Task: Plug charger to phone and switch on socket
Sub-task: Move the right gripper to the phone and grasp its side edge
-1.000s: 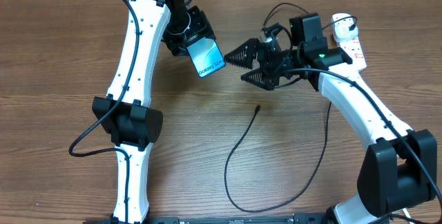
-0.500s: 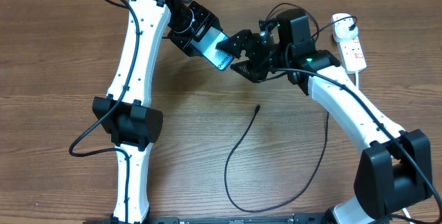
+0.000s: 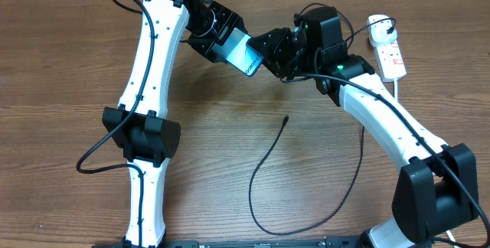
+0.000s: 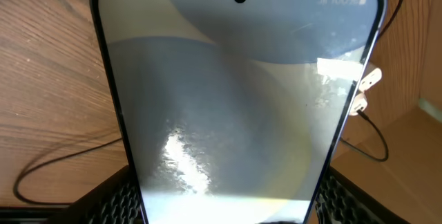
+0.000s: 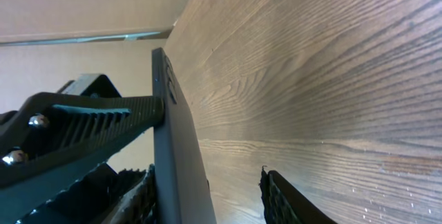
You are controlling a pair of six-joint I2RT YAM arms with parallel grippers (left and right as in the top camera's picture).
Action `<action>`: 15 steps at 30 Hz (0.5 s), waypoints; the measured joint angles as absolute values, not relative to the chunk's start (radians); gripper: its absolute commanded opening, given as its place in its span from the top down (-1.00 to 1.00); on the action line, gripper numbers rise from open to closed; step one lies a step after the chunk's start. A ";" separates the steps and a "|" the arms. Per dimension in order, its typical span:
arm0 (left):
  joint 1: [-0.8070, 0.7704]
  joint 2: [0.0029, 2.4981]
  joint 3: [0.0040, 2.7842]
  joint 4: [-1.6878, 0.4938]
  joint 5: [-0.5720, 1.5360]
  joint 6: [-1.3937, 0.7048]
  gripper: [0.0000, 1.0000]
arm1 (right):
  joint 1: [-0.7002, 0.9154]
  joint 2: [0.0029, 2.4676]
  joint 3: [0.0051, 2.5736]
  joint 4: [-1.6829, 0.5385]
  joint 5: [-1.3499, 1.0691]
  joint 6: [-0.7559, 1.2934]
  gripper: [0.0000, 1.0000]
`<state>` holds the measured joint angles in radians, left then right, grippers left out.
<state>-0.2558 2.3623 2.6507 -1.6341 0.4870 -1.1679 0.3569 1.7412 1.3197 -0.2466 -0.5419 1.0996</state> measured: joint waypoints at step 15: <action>-0.262 2.362 2.651 -1.582 0.487 -1.285 0.18 | 0.360 1.741 1.322 -0.233 -0.511 1.098 0.33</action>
<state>-0.2615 2.3623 2.6507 -1.5822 0.4866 -1.2850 0.3599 1.7409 1.3220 -0.2325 -0.5110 1.0985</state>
